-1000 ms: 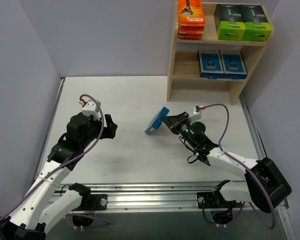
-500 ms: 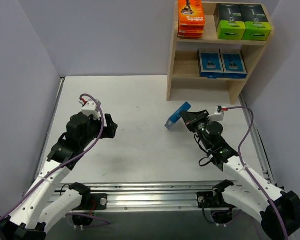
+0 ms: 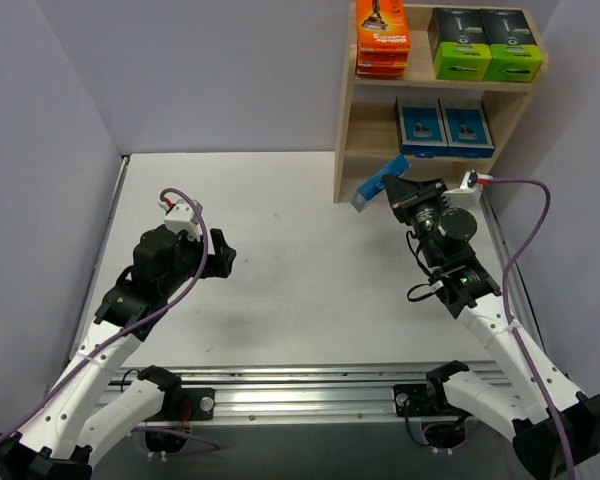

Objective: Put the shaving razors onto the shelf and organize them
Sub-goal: Place the shaving razor onto shelf

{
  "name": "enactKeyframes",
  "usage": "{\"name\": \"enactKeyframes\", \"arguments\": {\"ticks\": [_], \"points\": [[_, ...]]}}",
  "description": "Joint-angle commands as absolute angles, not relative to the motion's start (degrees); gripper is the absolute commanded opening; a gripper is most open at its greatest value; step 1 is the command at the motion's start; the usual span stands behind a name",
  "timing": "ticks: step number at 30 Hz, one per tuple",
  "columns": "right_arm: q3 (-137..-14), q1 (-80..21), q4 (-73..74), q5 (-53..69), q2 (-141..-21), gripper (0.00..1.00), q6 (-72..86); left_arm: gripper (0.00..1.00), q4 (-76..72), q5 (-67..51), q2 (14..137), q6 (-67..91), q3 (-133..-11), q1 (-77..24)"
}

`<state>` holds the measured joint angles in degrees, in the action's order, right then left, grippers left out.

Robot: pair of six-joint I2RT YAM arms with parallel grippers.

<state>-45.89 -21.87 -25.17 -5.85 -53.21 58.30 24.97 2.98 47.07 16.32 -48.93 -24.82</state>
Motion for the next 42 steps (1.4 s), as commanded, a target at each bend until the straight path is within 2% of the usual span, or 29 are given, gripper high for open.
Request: {"name": "enactKeyframes", "arguments": {"ticks": [1,14,42], "points": [[-52.7,-20.7,-27.5,-6.7,-54.8,0.00,55.6,0.94,24.0,2.6,46.2,16.4,-49.4,-24.8],[-63.1,-15.9,-30.1,-0.5,-64.1,0.00,56.3,0.94,23.8,2.7,46.1,16.5,-49.4,-24.8],[-69.1,-10.5,-42.7,9.2,-75.7,0.00,61.6,0.94,23.7,2.5,46.8,16.5,-49.4,-25.0]]}}
